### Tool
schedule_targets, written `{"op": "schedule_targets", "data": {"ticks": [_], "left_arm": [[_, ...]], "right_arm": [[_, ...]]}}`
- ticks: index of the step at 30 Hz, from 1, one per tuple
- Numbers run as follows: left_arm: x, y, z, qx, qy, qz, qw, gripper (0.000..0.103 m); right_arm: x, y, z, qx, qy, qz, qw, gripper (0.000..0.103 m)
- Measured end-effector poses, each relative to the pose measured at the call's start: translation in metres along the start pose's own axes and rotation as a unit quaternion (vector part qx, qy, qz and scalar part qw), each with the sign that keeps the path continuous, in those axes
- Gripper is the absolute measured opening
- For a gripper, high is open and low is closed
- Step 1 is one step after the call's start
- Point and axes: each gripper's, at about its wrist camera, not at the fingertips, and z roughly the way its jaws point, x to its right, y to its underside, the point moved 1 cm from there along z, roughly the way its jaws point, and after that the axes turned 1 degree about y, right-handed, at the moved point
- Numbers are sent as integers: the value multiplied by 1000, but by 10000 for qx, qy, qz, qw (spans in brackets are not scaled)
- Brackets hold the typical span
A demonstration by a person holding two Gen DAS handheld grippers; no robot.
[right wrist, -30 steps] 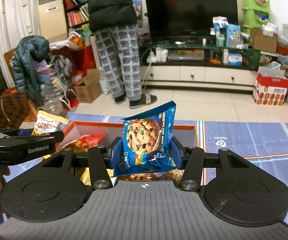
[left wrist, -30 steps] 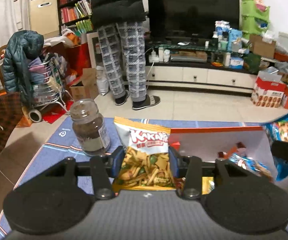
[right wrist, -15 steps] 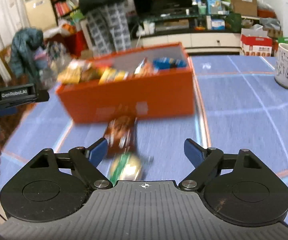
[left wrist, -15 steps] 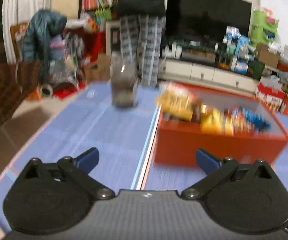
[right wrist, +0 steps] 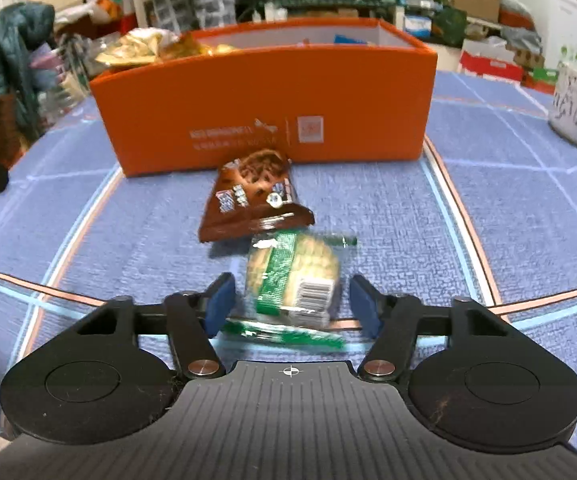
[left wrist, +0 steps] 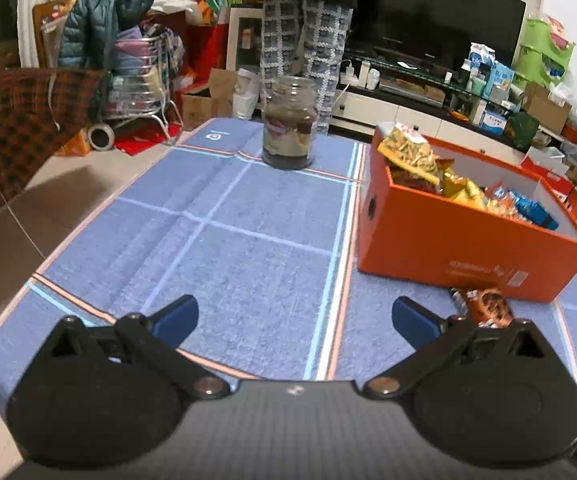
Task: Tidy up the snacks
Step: 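Move both open grippers back to the last two snacks, then grasp the brown chocolate cookie pack with the left gripper while the right grasps the green cracker packet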
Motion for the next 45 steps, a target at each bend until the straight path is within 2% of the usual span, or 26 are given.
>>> {"op": "schedule_targets", "data": {"ticks": [1, 7, 9, 10, 11, 12, 17, 20, 24, 28, 32, 34, 35, 45], "left_arm": [[3, -1, 1, -3, 53, -5, 10000, 102], [36, 8, 8, -144, 288, 285, 9991, 102], [52, 15, 14, -242, 292, 424, 9984, 102], [60, 19, 18, -306, 313, 470, 9979, 102], [67, 22, 23, -359, 325, 510, 9975, 102], [75, 25, 26, -396, 321, 560, 9971, 102], [113, 38, 46, -330, 228, 808, 9959, 102], [132, 38, 61, -257, 228, 753, 9966, 102], [151, 34, 81, -380, 345, 610, 9968, 102], [168, 32, 97, -472, 506, 562, 9960, 102], [183, 41, 113, -541, 260, 917, 9940, 102], [180, 44, 121, -684, 179, 892, 9935, 102], [177, 44, 122, -594, 73, 933, 9938, 102], [124, 37, 114, -692, -30, 731, 9949, 97]], "right_arm": [[6, -2, -1, -30, -7, -10, 10000, 38], [52, -11, -5, -263, -1, -231, 9994, 38], [61, -13, -1, -354, -10, -359, 9987, 42], [63, -16, 0, -400, -28, -471, 9981, 58], [65, -17, 2, -473, -66, -554, 9973, 81], [70, -18, -1, -481, -174, -524, 9973, 87], [104, -19, -29, 10, -493, 38, 9988, 86], [121, -19, -32, 63, -511, 312, 9982, 87], [133, -15, -24, -69, -600, 533, 9967, 87], [127, -16, -20, -61, -707, 428, 9966, 87], [120, -15, -16, -27, -697, 198, 9974, 87], [120, -14, -15, -27, -723, 155, 9973, 87], [119, -14, -14, -24, -740, 145, 9972, 87], [104, -12, -15, 58, -805, -155, 9966, 87]]}}
